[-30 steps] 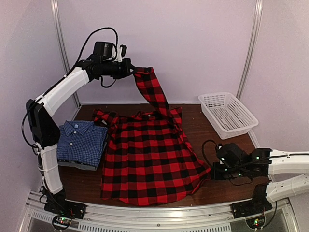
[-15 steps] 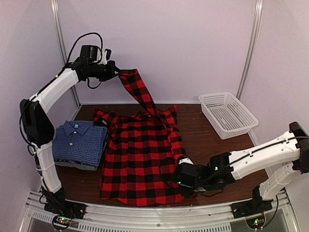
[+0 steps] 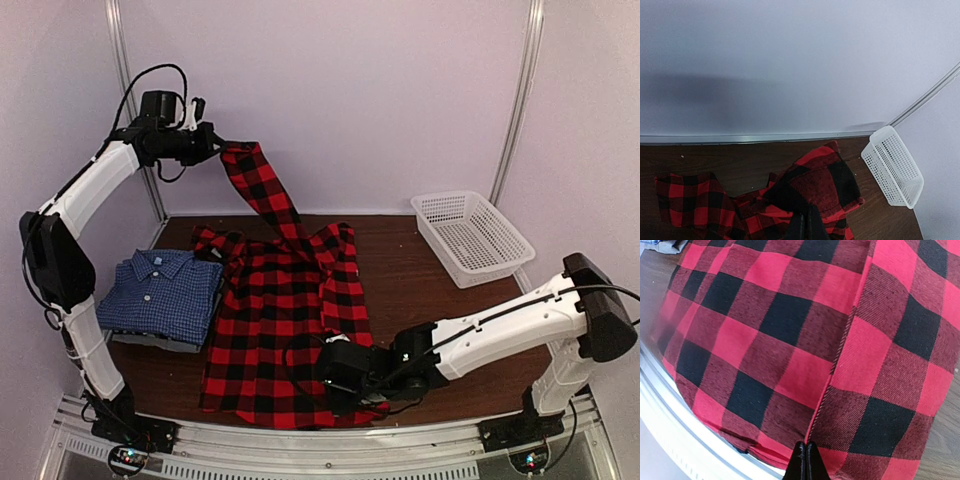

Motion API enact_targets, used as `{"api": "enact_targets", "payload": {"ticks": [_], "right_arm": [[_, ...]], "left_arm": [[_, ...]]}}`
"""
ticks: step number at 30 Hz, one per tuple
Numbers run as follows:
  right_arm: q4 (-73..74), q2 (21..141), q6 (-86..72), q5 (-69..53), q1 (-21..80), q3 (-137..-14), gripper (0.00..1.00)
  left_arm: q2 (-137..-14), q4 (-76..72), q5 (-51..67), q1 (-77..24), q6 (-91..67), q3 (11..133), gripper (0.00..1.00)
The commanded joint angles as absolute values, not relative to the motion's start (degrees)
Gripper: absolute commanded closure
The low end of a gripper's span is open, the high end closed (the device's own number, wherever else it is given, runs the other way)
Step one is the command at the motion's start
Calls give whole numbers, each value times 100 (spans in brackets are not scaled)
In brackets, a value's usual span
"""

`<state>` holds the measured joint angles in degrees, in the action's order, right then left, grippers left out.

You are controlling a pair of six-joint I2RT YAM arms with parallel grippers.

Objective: Fold and stack the long sleeve shirts
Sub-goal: Fold the flattened shirt at the center of the board.

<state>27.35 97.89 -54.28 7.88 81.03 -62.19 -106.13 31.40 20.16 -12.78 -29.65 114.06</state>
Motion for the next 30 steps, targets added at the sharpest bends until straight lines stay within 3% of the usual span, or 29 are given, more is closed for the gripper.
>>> {"api": "enact_targets", "payload": {"ticks": [1, 9, 20, 24, 30], "right_arm": [[2202, 10125, -5318, 529, 8121, -6529, 100], [1655, 10375, -5488, 300, 8050, -6435, 99], [1305, 9306, -5472, 518, 7555, -5863, 48], [1134, 8778, -5405, 593, 7038, -5566, 40], [890, 8356, -5295, 552, 6315, -5176, 38]], "left_arm": [[-10438, 2979, 1999, -1215, -2804, 11332, 100], [-10438, 2954, 2153, -1214, -2791, 11088, 100], [-9988, 2672, 2818, -1319, -2839, 10275, 100], [-9675, 2481, 2955, -1584, -2821, 9832, 100], [-9307, 2467, 3226, -2043, -2726, 9207, 100]]}}
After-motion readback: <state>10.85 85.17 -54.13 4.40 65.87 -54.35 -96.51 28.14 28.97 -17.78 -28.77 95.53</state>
